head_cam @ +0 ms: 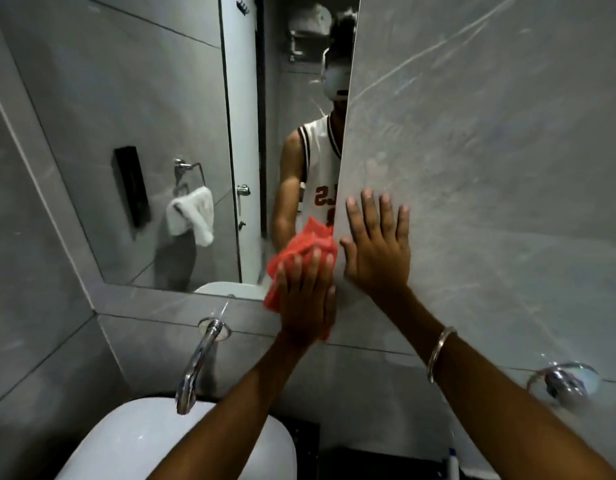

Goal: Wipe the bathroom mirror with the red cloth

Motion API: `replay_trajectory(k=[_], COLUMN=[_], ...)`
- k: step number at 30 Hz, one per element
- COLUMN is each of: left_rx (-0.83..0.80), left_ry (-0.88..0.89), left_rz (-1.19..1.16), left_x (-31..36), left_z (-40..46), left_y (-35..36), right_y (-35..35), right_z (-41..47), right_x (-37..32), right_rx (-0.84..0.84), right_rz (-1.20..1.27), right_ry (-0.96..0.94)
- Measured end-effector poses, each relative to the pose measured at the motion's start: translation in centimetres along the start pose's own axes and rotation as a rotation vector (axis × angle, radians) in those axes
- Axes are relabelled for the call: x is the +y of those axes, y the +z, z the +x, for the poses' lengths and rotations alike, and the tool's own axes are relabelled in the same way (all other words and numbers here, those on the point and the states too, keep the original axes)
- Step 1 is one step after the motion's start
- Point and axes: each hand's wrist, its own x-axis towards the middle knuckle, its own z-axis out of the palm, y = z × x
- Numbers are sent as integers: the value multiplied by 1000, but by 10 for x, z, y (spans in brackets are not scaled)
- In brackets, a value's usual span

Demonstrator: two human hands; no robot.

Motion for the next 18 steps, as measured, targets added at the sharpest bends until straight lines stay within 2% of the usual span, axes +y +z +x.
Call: replay_trajectory(k=[3,7,10,15,18], left_rx=[-104,-191,-126,-3,76], left_ry=[-37,-60,-56,-8,71], left_rz=[-1,-2,-3,-44,32], left_x=[-3,-3,-1,4,7], left_z=[-24,16,100,302,410], left_y=[-2,-17,-34,-78,-115], right_y=[-3,-23,-44,-80,-99], right_z=[-22,1,63,186,251], right_x=[-2,8,25,45,44], right_rx=[-48,-67,-27,81,154], right_rz=[14,136,184,274,336], right_ry=[-36,-61,-35,70,136])
